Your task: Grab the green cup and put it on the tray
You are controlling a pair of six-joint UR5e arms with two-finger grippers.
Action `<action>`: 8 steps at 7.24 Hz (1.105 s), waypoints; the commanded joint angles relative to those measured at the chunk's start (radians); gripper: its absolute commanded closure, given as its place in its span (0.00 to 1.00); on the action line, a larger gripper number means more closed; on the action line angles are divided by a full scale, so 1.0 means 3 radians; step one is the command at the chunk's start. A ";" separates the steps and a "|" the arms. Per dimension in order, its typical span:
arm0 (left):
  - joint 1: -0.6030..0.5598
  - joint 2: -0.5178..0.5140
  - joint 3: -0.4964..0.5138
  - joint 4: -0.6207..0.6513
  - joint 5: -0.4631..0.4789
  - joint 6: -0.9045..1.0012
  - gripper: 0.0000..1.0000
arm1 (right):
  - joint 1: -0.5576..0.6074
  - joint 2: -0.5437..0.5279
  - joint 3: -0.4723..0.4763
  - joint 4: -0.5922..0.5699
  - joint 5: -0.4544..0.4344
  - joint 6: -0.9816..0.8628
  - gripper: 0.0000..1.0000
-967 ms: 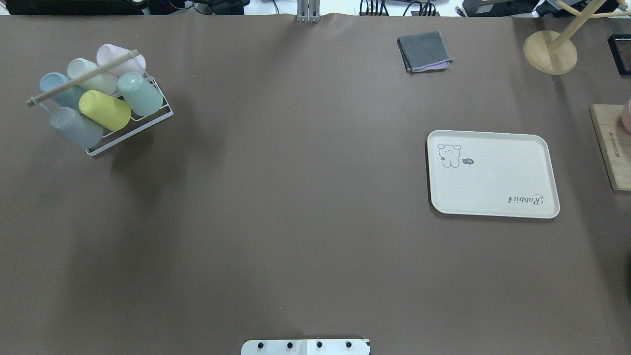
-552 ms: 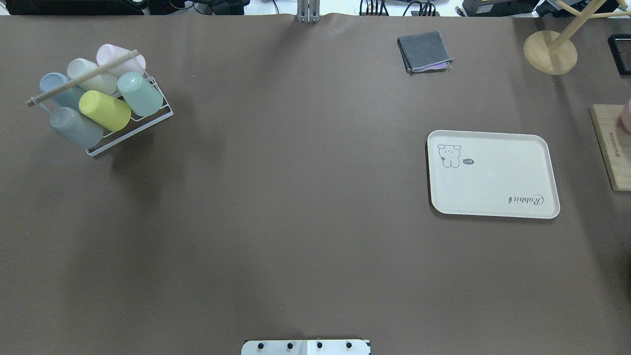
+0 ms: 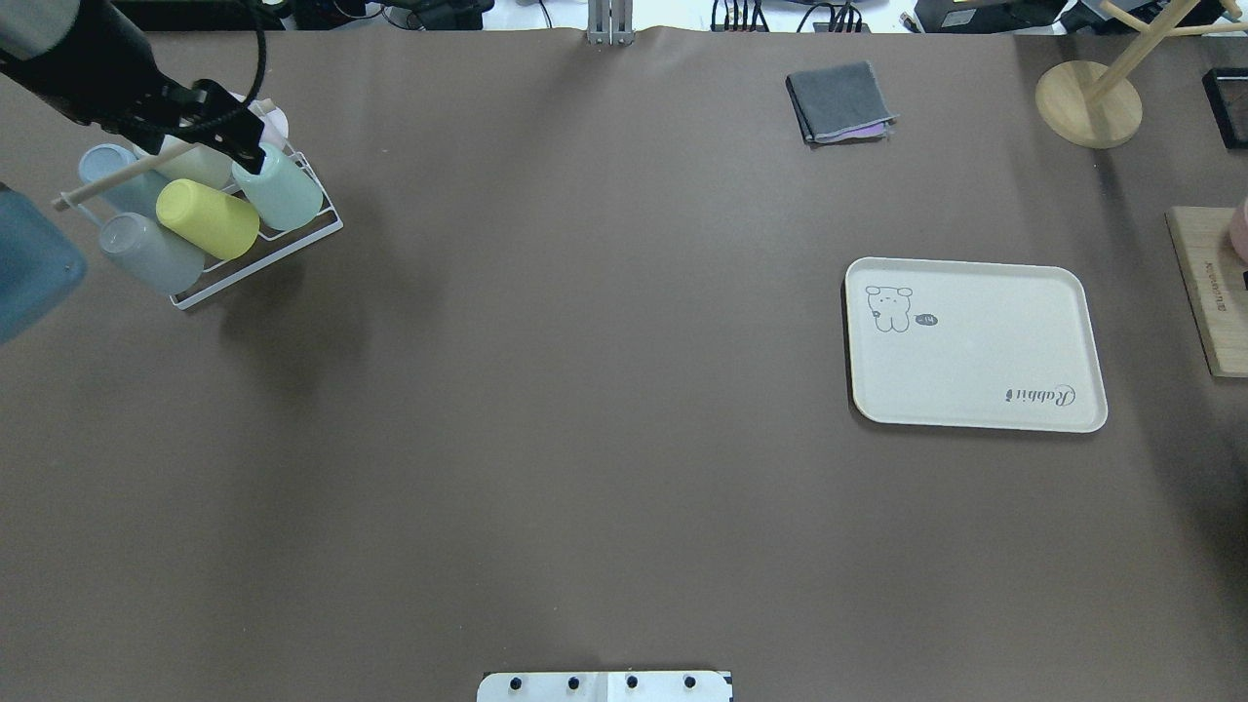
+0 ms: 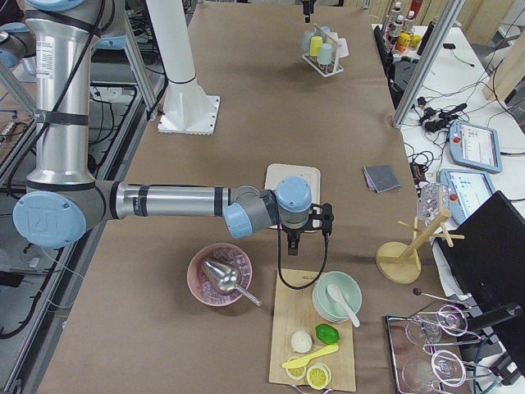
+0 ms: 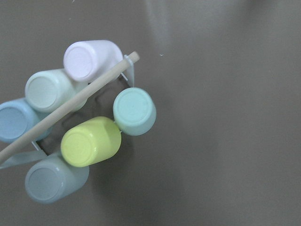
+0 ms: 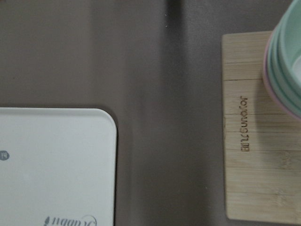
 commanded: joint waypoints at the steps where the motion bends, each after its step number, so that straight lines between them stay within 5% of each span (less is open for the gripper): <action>1: 0.0656 -0.0079 0.0029 0.0002 0.1181 0.0940 0.01 | -0.0414 0.0284 -0.0469 0.0686 -0.0022 0.0697 0.00; 3: 0.1092 -0.0079 0.0141 0.0159 0.2222 0.2119 0.01 | -0.0757 0.0505 -0.0648 0.0708 -0.0159 0.0905 0.00; 6: 0.1353 -0.0180 0.0279 0.0206 0.3551 0.4128 0.01 | -0.0927 0.0598 -0.1124 0.1335 -0.0227 0.0976 0.00; 8: 0.1558 -0.0151 0.0610 0.0186 0.4152 0.4645 0.01 | -0.0922 0.0603 -0.1002 0.1311 0.0017 0.1124 0.23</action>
